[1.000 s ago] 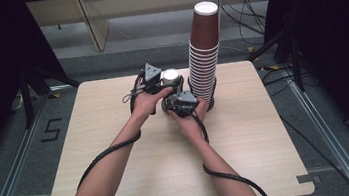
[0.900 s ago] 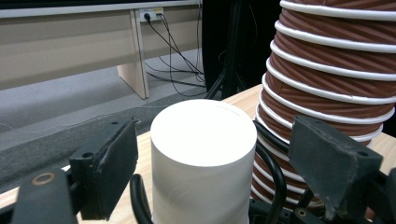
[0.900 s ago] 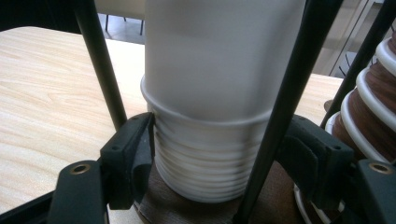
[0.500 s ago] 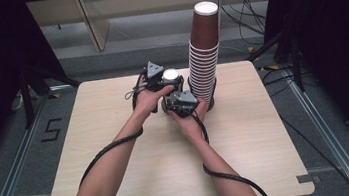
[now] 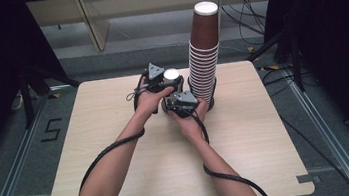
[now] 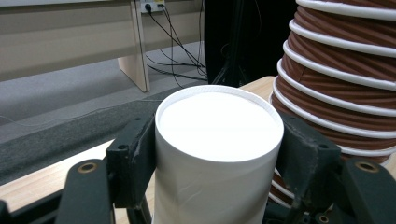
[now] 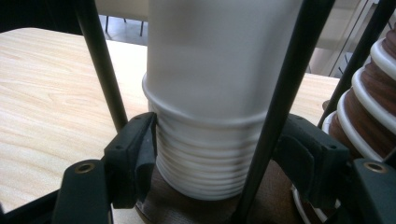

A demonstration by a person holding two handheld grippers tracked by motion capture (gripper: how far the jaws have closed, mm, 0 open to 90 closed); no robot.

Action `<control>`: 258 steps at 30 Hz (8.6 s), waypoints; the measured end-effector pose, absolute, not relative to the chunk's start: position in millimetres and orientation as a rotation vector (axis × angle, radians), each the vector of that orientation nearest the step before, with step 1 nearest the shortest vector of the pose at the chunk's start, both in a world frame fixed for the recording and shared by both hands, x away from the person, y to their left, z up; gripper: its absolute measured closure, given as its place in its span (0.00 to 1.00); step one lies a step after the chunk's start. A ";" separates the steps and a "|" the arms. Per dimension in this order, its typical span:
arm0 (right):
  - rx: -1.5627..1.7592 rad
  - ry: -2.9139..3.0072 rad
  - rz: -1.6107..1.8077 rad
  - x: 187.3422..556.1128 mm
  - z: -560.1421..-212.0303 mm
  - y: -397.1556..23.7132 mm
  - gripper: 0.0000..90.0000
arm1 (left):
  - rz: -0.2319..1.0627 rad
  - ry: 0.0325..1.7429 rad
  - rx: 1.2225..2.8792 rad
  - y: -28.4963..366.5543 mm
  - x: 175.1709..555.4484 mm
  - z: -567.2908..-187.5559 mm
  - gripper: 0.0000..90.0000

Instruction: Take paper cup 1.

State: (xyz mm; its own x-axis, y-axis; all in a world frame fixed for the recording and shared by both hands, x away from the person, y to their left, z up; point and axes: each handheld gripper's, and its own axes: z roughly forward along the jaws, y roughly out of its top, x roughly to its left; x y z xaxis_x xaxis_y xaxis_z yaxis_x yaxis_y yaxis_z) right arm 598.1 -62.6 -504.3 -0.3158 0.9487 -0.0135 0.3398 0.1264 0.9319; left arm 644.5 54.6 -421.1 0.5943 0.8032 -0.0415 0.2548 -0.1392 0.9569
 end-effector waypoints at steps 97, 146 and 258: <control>1.142 1.827 1.199 508.8 -484.5 -151.1 0.26 | 0.648 0.913 1.468 156.9 525.0 -403.0 0.38; 1.076 1.868 1.243 492.7 -487.7 -133.7 0.18 | 0.266 1.136 1.215 169.9 527.4 -442.5 0.38; 0.833 2.002 1.244 508.5 -465.2 -59.1 0.32 | 0.231 1.029 1.384 105.2 521.6 -450.2 0.36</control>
